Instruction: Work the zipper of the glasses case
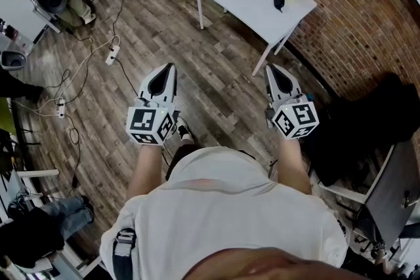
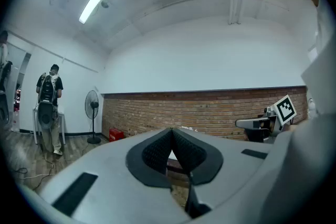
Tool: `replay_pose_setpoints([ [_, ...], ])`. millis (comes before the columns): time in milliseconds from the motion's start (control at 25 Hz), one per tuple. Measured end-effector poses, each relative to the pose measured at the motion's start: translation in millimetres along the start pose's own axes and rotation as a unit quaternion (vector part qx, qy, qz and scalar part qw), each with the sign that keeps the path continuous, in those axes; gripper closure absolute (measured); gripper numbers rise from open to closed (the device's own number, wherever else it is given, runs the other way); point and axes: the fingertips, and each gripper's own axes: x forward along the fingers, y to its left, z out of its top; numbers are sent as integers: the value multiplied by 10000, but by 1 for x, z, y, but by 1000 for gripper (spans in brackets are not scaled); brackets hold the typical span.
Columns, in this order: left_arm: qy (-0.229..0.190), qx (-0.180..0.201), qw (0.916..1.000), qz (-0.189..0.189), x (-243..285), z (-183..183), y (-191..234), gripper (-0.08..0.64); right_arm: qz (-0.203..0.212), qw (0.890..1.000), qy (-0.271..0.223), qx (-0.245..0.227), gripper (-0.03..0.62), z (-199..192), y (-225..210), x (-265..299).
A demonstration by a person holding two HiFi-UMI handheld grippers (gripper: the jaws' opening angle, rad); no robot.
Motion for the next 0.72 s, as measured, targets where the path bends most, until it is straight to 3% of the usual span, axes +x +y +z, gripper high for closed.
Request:
replay_pose_setpoints([
  [720,208,-169,9996,67,12,-18,14,545,130,9995,278,21,540,-21,-1,26],
])
